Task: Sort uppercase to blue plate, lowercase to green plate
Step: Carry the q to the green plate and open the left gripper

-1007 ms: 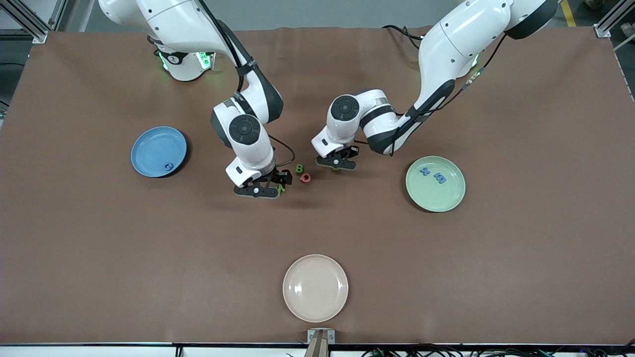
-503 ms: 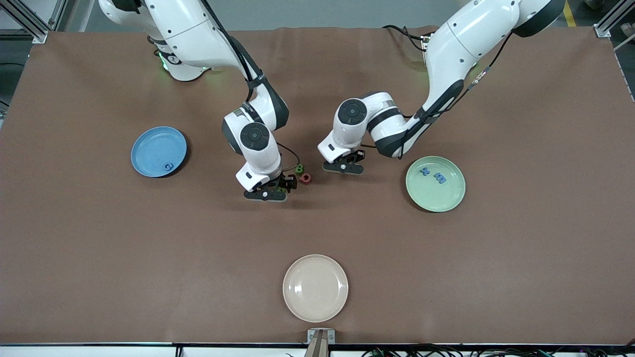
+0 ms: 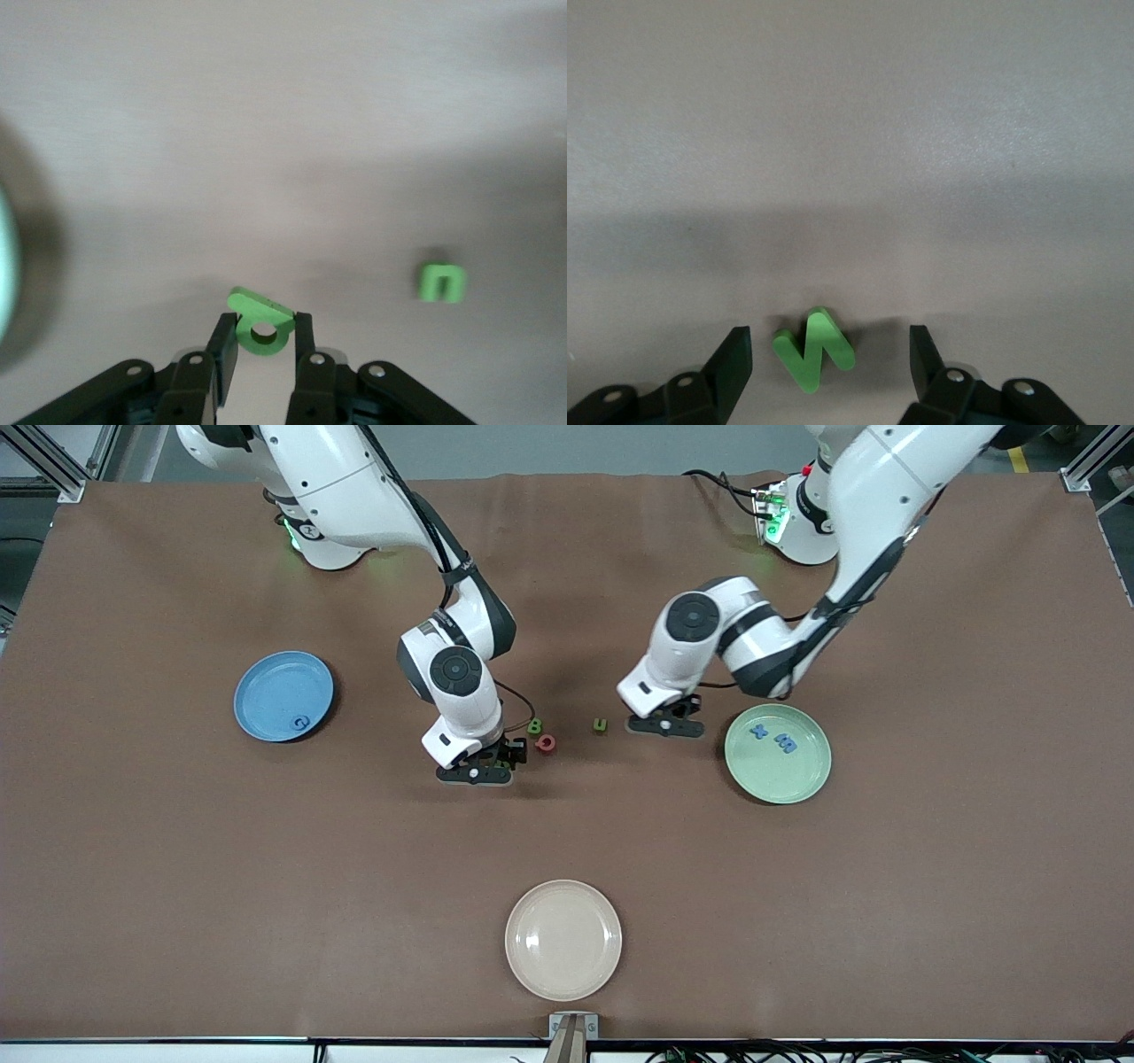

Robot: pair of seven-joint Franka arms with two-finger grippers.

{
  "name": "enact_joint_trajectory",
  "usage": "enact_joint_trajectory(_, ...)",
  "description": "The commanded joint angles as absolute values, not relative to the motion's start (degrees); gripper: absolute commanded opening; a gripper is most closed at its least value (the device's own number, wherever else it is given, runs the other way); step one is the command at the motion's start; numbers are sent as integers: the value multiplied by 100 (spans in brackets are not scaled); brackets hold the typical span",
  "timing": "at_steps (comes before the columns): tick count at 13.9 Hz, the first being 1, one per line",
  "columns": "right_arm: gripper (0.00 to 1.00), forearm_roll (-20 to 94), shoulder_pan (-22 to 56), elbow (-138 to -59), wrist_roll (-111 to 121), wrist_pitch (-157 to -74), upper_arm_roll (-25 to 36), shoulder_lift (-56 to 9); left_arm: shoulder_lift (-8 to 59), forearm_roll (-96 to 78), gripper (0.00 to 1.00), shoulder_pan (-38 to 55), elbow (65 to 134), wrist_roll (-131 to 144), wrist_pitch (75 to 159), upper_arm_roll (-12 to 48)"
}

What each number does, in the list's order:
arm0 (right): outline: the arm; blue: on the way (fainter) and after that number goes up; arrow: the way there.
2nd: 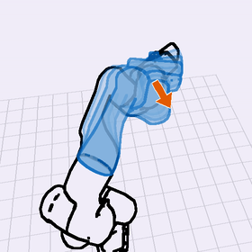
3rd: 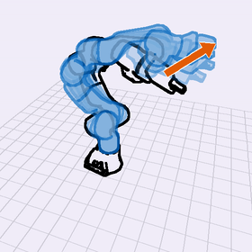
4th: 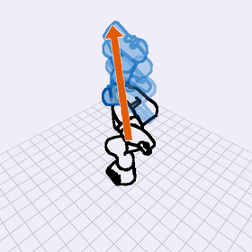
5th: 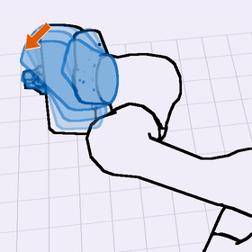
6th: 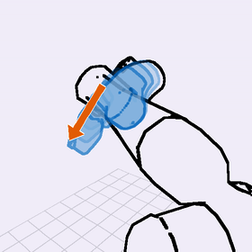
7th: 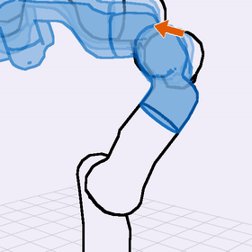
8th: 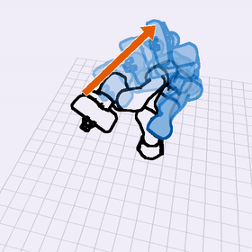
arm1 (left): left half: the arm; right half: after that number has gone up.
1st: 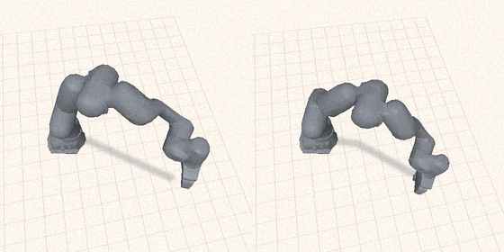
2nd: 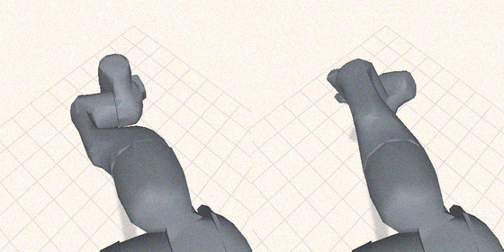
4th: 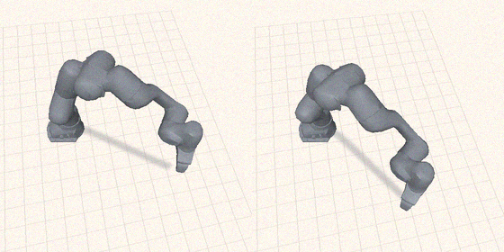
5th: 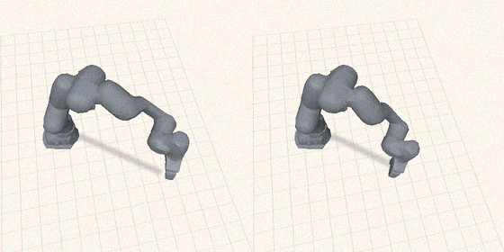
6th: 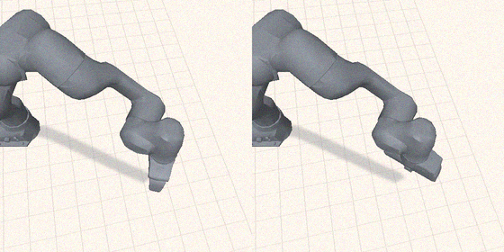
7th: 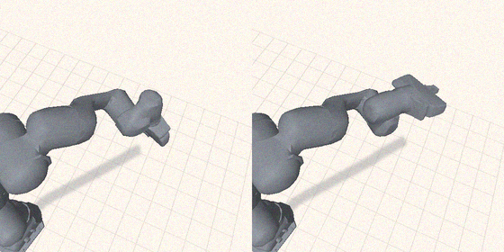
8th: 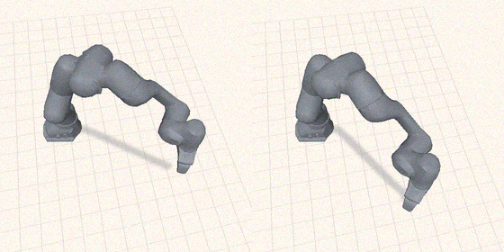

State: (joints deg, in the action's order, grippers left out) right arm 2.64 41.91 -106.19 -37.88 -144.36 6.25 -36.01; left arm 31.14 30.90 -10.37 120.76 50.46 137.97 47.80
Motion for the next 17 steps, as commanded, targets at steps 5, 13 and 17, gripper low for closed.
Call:
enact_joint_trajectory(5, 79, 360, 4236, -10582, -3806, -14335, 615, -3665, 2602, 3182, 14, -2679, 12595, 3974, 13386, 5247)
enact_joint_trajectory(13, 58, 352, 4245, -10670, -3736, -14396, 606, -3665, 3251, 3867, 15, -3085, 12314, 3885, 13447, 5168)
enact_joint_trajectory(17, 9, 352, 4263, -10670, -3753, -14388, 598, -3665, 3568, 4324, 16, -3076, 12182, 3955, 13500, 4983)
